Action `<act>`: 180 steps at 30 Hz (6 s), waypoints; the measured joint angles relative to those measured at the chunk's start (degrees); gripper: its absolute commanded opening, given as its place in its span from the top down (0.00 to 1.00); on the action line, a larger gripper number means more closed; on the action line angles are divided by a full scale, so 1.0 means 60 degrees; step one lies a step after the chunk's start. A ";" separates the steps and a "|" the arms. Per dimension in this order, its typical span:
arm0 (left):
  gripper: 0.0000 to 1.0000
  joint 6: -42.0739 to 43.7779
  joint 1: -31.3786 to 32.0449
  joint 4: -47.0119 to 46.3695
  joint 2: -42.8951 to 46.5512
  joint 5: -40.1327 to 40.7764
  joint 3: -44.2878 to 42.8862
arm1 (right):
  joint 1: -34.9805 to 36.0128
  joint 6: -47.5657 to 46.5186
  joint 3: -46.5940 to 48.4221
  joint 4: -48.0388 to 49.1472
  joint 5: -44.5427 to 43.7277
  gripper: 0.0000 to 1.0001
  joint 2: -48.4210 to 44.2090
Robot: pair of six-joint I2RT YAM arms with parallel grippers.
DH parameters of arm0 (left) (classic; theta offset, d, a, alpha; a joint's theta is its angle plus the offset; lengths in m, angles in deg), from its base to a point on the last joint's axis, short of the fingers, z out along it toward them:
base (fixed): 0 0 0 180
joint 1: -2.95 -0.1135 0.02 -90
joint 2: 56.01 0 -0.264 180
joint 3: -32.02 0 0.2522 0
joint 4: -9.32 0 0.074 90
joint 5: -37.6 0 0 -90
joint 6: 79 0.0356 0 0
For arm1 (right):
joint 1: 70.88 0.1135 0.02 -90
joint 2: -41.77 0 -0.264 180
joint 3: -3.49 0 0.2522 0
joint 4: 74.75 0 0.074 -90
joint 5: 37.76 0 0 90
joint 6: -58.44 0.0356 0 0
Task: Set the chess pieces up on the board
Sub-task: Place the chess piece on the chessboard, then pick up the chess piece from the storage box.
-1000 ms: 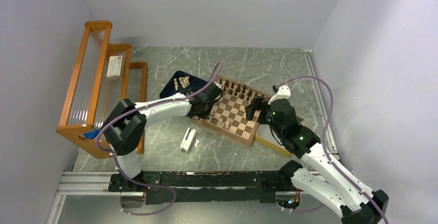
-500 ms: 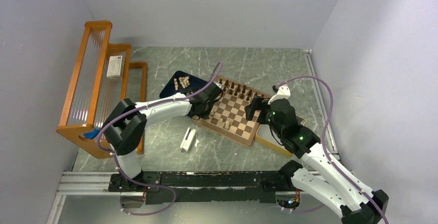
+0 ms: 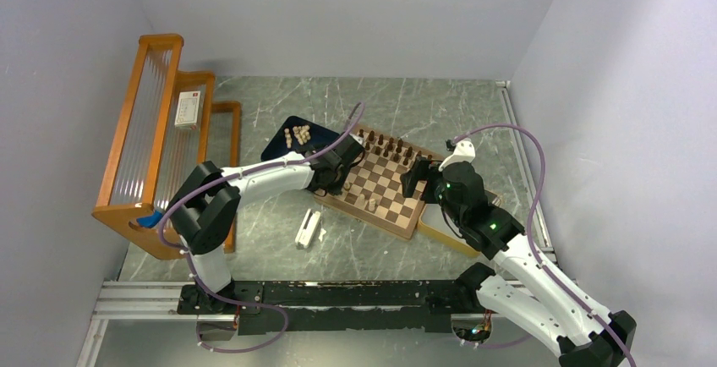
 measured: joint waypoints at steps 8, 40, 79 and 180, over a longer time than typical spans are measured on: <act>0.70 0.0073 0.0000 0.0055 -0.0080 0.0004 -0.0066 | 0.0000 0.0000 0.0000 0.0004 0.0000 0.06 0.0000; 0.64 0.0138 0.0000 0.0321 -0.0291 0.0073 -0.0525 | 0.0000 -0.0004 0.0000 0.0051 0.0000 0.06 0.0120; 0.68 0.1501 -0.4448 -0.0062 -0.2991 -0.1592 -0.4233 | 0.0000 -0.0004 -0.0084 0.0419 0.0215 0.05 -0.0098; 0.88 0.1621 -0.3504 0.1417 -0.0193 -0.2255 -0.3683 | 0.0000 0.0026 -0.0076 0.0051 0.0004 0.05 -0.0146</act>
